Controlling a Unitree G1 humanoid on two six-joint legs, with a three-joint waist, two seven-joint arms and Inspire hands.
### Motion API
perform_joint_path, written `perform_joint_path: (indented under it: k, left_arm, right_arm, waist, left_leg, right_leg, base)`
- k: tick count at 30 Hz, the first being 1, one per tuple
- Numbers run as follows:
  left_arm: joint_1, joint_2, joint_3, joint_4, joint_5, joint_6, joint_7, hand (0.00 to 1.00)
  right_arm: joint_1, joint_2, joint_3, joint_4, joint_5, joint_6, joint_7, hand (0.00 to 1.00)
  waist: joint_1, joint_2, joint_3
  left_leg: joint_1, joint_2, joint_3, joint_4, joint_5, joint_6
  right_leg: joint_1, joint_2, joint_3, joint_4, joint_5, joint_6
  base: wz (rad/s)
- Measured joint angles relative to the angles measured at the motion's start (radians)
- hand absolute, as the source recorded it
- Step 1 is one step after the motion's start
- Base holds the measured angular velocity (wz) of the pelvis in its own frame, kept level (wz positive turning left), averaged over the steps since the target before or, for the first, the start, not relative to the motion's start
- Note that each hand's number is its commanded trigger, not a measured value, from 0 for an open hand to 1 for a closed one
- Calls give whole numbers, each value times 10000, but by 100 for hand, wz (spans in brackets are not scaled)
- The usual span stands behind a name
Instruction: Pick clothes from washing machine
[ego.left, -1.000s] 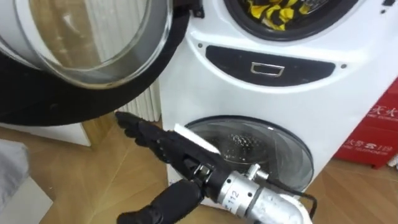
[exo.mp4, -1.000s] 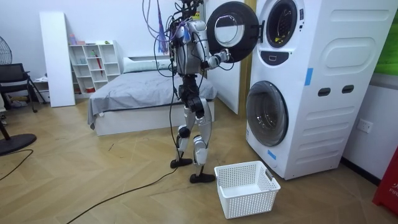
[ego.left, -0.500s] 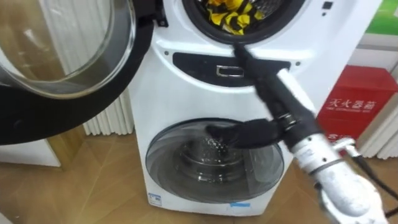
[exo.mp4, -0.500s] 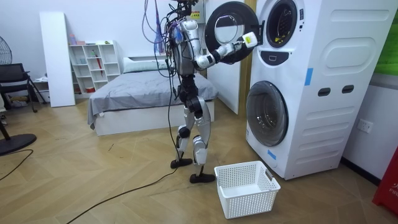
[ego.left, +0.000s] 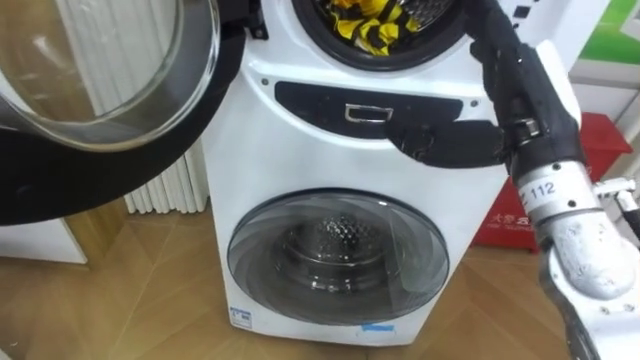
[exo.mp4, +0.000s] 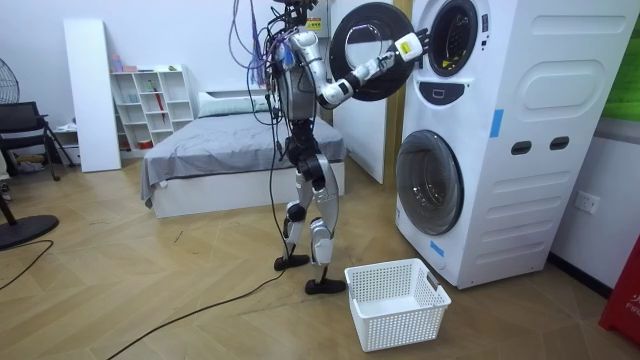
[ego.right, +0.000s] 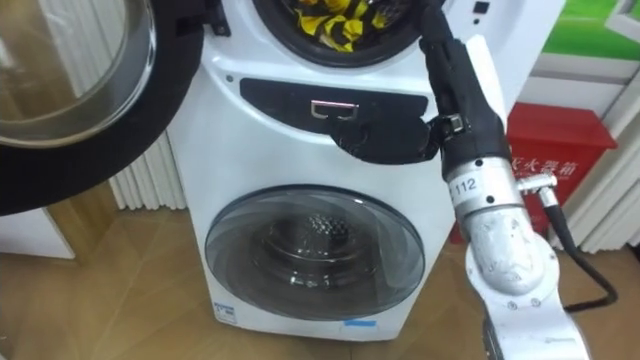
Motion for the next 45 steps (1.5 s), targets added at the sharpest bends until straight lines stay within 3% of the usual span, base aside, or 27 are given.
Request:
perform_joint_path:
  k: [3, 15, 23, 38, 41, 43, 45]
  left_arm:
    - [-24, -35, 139, -81, 109, 93, -12, 0]
    - [-259, -52, 178, -75, 411, 445, -182, 0]
    - [-272, -60, 254, -75, 412, 602, -233, 0]
    - [-261, -41, 455, -61, 336, 764, -313, 0]
    - [-180, 108, 553, -17, 46, 757, -88, 0]
    - [-84, 207, 735, -25, -210, 702, 58, 0]
    - [-17, 197, 1092, -76, -336, 454, 54, 0]
  right_arm:
    - [-436, 9, 2, 277, -17, 264, 94, 0]
    - [-1865, 15, 42, 1266, -32, 537, 79, 0]
    - [-1886, 16, 42, 1363, -52, 831, 69, 0]
    - [-1901, 15, 40, 2096, 187, 954, 36, 0]
    - [-1882, 31, 42, 2264, 199, 944, -26, 0]
    - [-1859, 29, 45, 2334, 188, 905, -200, 0]
    - [-1861, 27, 40, 2674, 261, 499, -389, 0]
  waist:
    - [38, 12, 6]
    - [287, -14, -8]
    - [309, -74, -5]
    - [318, -125, -16]
    - [372, -219, 68]
    - [547, -277, 94]
    - [558, -33, 225]
  left_leg:
    - [-63, -5, -1, 7, 0, 0]
    - [-31, 0, -46, 27, 0, 0]
    - [-53, 2, -58, 26, 0, 0]
    - [-7, 24, -90, 119, 0, -1]
    - [-137, 17, -78, 1063, -119, -102]
    - [-614, 93, -95, 2524, -272, -139]
    - [-1674, 529, -193, 5203, -255, -148]
  right_leg:
    - [-80, -3, 1, 16, -6, -6]
    - [-60, -15, -41, 30, -41, -14]
    - [-57, -25, -74, 28, -53, -16]
    - [63, -30, -93, 86, -107, -26]
    - [132, -123, -75, 558, -586, -94]
    - [166, -168, -14, 900, -901, -248]
    - [546, -66, -126, 1141, -1208, -432]
  base:
    - [0]
    - [0]
    - [0]
    - [1]
    - [6]
    - [-2]
    - [17]
